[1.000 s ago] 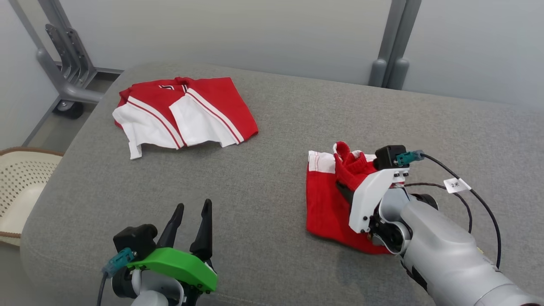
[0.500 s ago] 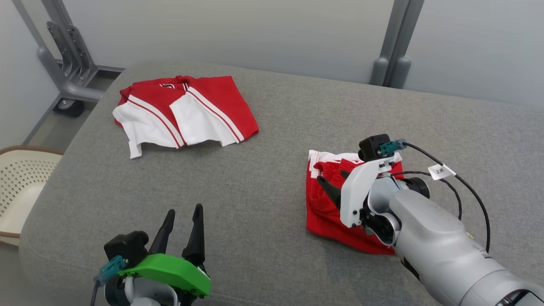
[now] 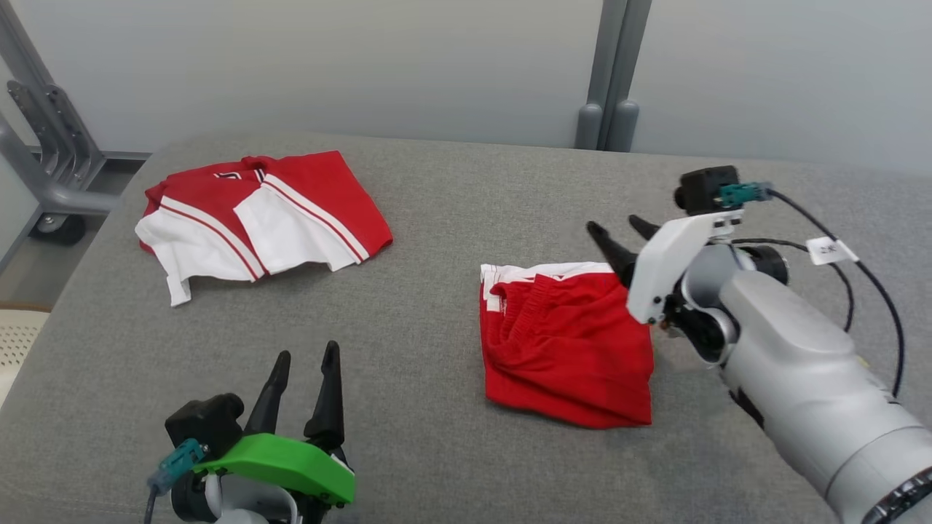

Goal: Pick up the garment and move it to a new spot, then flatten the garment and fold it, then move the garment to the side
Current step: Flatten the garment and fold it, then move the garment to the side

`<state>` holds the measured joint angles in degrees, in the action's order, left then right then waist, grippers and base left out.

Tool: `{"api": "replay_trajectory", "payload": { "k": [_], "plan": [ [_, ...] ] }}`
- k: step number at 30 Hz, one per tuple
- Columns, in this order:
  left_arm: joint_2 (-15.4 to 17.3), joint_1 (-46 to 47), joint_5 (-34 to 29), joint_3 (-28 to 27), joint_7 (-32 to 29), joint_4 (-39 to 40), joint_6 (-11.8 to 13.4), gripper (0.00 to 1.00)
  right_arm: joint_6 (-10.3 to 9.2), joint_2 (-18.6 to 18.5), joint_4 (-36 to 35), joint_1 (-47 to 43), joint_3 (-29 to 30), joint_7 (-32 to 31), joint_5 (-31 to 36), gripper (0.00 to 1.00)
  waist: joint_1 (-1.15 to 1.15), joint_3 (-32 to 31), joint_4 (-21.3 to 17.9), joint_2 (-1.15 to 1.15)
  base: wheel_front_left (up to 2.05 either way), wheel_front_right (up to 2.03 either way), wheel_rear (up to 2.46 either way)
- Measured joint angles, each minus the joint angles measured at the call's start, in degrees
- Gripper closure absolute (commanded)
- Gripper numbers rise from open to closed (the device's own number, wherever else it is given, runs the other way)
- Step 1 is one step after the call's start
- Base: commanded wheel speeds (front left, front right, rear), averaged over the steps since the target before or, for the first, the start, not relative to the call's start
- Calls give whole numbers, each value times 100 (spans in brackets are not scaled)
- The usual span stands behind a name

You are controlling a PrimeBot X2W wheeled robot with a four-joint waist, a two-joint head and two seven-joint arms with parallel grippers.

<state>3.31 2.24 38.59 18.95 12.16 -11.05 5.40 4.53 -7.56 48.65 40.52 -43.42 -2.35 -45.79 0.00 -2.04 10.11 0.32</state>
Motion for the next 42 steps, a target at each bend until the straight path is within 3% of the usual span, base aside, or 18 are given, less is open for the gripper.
{"api": "replay_trajectory", "payload": {
  "k": [5, 17, 35, 36, 37, 38, 41, 42],
  "plan": [
    [0, 1, -54, 145, -32, 170, 5, 0, -9, -509, 325, -444, 380, 89, -353, 0, 0, 85, -91, 0, 0, 0, 0],
    [5, 3, -210, 248, -136, 447, 15, 0, 111, -485, 519, -1146, 746, 386, -918, 0, 0, 320, 104, 0, 0, 0, 0],
    [97, 5, -350, 143, -254, 633, 71, 0, 200, -346, 827, -1170, 975, 327, -1317, 0, 0, 678, 711, 0, 0, 0, 0],
    [97, 5, -350, 143, -254, 633, 71, 0, 200, -346, 827, -1170, 975, 327, -1317, 5, 0, 678, 711, 0, 0, 0, 0],
    [101, 5, -350, 136, -254, 637, 71, 0, 200, -323, 829, -1166, 977, 322, -1343, 23, 0, 691, 722, 0, 0, 0, 0],
    [101, 4, -350, 127, -254, 651, 73, 0, 201, -316, 831, -1161, 979, 303, -1362, 47, 0, 704, 726, 0, 0, 0, 0],
    [103, 4, -350, 86, -254, 725, 75, 0, 202, -325, 848, -1117, 984, 245, -1380, 80, 0, 755, 712, 0, 0, 0, 0],
    [103, 4, -350, 73, -254, 747, 76, 0, 202, -330, 854, -1098, 979, 245, -1378, 100, 0, 771, 702, 0, 0, 0, 0]
  ]
}}
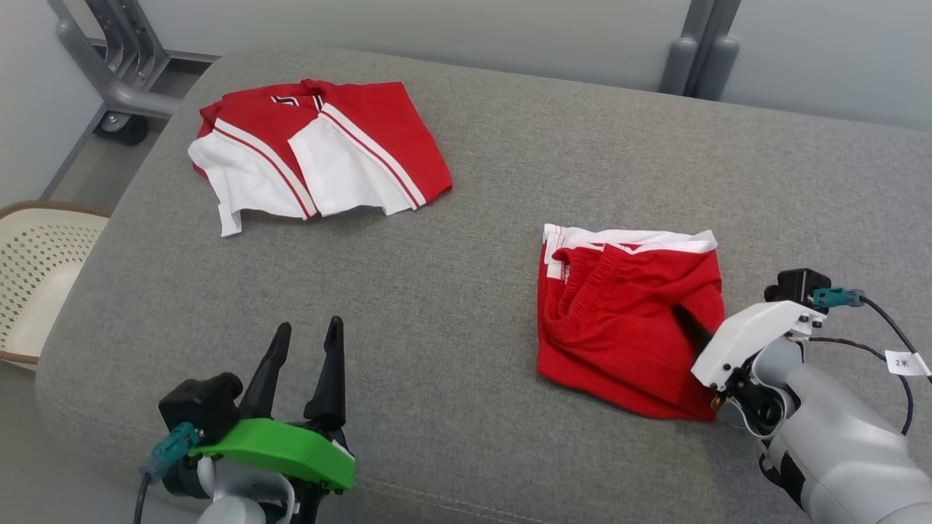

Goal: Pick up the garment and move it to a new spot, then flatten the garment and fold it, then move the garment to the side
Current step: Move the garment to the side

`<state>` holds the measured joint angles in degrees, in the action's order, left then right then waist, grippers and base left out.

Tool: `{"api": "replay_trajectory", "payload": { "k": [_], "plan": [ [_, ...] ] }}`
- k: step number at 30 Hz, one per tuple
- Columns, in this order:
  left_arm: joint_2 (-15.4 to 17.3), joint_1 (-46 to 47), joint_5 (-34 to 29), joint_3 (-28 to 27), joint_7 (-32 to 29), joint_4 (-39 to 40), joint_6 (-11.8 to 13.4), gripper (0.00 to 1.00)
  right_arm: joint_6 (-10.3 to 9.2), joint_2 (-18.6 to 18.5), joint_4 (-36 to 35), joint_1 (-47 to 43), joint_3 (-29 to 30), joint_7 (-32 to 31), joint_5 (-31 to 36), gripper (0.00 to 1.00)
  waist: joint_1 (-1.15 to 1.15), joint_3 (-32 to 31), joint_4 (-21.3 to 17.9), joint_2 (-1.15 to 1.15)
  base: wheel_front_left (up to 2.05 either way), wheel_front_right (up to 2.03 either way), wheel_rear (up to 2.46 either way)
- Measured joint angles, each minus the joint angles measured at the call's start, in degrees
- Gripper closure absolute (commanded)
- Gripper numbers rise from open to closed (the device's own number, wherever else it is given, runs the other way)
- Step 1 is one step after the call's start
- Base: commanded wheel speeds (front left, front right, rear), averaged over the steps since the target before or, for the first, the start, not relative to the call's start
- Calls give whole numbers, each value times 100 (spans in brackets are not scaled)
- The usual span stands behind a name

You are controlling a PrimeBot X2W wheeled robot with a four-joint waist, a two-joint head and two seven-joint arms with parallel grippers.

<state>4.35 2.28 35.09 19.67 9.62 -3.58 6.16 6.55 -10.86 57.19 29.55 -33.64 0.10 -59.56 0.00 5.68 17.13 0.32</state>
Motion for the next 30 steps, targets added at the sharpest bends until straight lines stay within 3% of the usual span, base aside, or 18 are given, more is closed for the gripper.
{"api": "replay_trajectory", "payload": {
  "k": [13, 20, 30],
  "plan": [
    [9, -1, -13, -175, 0, 141, 49, 0, 49, -152, 22, 396, -218, -23, 196, 100, 0, 137, -335, 0, 0, 0, 0],
    [14, 0, -57, -209, 0, 303, 49, 0, 49, -589, 24, 757, -308, -22, 441, 100, 0, 236, -624, 0, 0, 0, 0],
    [31, 23, -198, -91, -99, 699, 51, 0, 51, -1516, 86, 1348, -495, -82, 903, 100, 0, 507, -1003, 0, 0, 0, 0]
  ]
}}
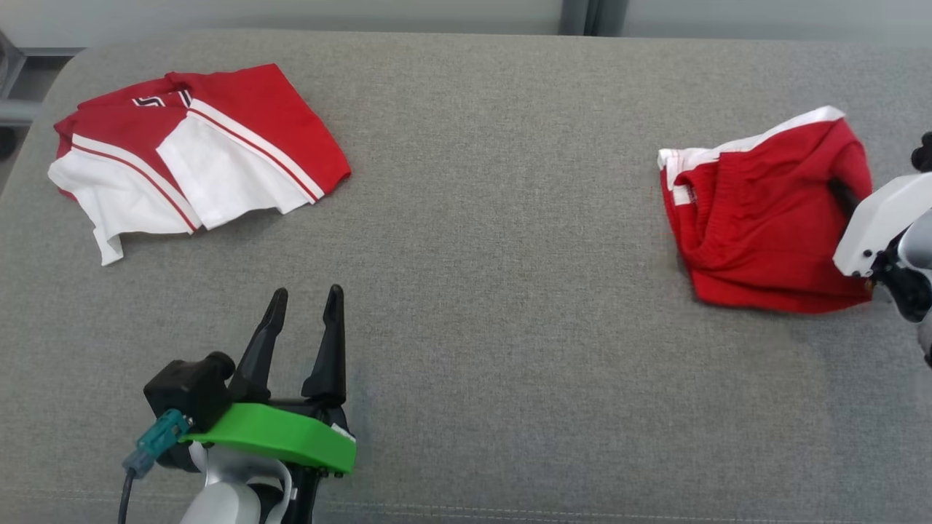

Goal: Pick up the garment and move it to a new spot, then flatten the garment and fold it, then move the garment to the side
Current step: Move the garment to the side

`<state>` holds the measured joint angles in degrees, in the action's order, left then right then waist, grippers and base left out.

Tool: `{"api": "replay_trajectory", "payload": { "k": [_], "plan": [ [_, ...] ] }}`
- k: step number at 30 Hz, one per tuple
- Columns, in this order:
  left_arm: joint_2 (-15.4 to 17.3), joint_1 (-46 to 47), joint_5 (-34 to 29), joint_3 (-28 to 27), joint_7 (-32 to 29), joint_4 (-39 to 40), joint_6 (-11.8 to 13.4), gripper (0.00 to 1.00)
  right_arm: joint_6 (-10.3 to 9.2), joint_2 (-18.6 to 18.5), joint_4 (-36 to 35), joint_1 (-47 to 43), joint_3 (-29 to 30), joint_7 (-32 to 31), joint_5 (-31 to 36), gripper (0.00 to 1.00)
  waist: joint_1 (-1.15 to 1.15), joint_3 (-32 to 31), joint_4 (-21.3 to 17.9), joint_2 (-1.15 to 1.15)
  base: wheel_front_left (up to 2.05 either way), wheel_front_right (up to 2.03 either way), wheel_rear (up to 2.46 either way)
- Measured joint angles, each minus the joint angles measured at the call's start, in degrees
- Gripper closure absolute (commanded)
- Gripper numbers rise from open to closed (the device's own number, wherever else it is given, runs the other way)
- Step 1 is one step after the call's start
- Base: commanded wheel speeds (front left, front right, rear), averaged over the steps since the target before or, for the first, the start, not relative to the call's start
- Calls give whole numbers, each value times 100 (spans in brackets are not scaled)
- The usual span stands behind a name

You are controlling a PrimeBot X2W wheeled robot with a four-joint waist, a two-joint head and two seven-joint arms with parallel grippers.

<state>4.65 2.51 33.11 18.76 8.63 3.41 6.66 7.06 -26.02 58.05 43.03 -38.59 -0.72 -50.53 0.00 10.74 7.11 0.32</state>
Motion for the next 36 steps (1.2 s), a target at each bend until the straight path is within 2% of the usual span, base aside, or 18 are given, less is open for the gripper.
{"api": "replay_trajectory", "payload": {
  "k": [8, 19, 24, 25, 29, 30, 32, 33, 34, 35, 36],
  "plan": [
    [66, 209, -231, 174, -169, 389, 0, 0, 0, -661, -20, 666, -12, -98, 211, 100, 0, 410, -158, 0, 0, 0, 0],
    [167, 552, -514, 354, -371, 814, 0, 0, -3, -1180, -11, 1365, -43, -158, 547, 100, 0, 1064, -279, 0, 0, 0, 0],
    [168, 709, -558, 407, -456, 857, 0, 0, -97, -1374, 159, 1422, -133, -158, 758, 100, 1, 1290, -287, 0, 0, 0, 0],
    [168, 725, -577, 419, -464, 872, 0, 0, -196, -1412, 218, 1422, -164, -146, 833, 100, 1, 1346, -274, 0, 0, 0, 0],
    [174, 736, -620, 457, -506, 890, 0, 0, -380, -1404, 312, 1427, -231, 3, 969, 100, 1, 1404, -218, 0, 0, 0, 0],
    [175, 742, -626, 464, -515, 891, 0, 0, -438, -1392, 341, 1427, -227, 37, 969, 87, 1, 1412, -204, 0, 0, 0, 0],
    [179, 744, -628, 461, -544, 902, 0, 0, -561, -1350, 396, 1427, -227, 97, 970, 56, 1, 1424, -182, 0, 0, 0, 0],
    [183, 744, -643, 453, -555, 915, 0, 0, -617, -1327, 421, 1427, -227, 122, 970, 35, 1, 1430, -177, 0, 0, 0, 0],
    [189, 744, -661, 444, -556, 925, 0, 0, -664, -1313, 450, 1427, -231, 146, 980, 5, 1, 1434, -173, 0, 0, 0, 0],
    [194, 744, -664, 434, -557, 936, 0, 0, -716, -1305, 483, 1427, -234, 168, 994, 0, 1, 1438, -170, 0, 0, 0, 0],
    [196, 744, -665, 423, -558, 951, 0, 0, -768, -1307, 521, 1427, -236, 202, 1024, 0, 1, 1440, -168, 0, 0, 0, 0]
  ]
}}
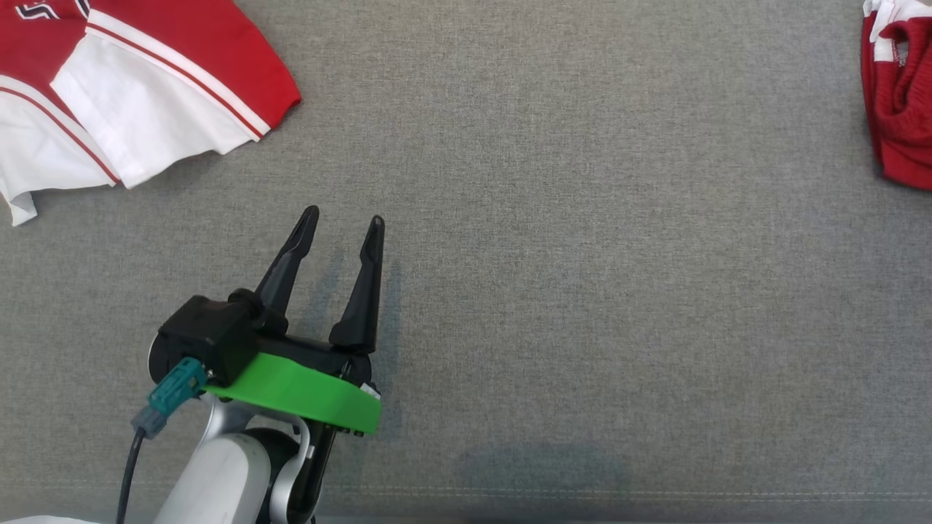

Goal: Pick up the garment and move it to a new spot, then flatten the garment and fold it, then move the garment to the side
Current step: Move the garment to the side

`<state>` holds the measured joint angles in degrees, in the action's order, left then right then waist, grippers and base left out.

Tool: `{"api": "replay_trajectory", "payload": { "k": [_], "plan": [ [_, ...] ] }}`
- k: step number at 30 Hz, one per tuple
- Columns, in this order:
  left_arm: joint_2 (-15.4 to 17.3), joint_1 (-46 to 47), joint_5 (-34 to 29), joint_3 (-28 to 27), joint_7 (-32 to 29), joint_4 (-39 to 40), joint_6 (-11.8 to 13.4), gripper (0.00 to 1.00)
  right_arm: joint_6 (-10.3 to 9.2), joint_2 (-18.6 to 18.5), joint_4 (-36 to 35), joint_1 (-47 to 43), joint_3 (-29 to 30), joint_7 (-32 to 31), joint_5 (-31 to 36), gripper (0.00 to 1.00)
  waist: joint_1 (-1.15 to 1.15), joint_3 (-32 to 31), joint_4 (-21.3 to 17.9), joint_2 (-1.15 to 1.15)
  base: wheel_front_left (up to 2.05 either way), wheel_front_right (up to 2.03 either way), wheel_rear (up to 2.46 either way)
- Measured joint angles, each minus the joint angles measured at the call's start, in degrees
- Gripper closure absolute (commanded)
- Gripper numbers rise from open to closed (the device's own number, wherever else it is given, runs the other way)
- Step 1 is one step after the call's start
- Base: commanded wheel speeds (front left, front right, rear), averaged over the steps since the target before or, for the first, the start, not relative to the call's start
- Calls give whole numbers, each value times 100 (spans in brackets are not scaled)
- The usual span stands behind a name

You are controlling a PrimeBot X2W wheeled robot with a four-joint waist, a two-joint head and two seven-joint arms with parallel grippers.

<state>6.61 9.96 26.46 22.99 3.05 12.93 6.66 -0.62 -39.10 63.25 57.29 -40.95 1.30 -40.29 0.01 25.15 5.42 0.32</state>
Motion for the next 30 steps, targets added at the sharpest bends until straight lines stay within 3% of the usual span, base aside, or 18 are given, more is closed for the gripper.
{"api": "replay_trajectory", "payload": {
  "k": [7, 20, 30],
  "plan": [
    [2, 0, -4, -68, -7, 56, 0, 0, -292, -27, 224, -7, -47, 68, 158, 0, 0, 7, -43, 0, 0, 0, 0],
    [-3, 5, 1, -196, 20, 13, 0, 0, -285, 361, 167, -20, 126, 441, -25, 0, 0, -169, -285, 0, 0, 0, 0],
    [-53, 70, 94, -275, 266, -345, -1, 0, -166, 678, -196, 1, 86, 1159, -5, 0, -1, -665, -501, 0, 0, 0, 0]
  ]
}}
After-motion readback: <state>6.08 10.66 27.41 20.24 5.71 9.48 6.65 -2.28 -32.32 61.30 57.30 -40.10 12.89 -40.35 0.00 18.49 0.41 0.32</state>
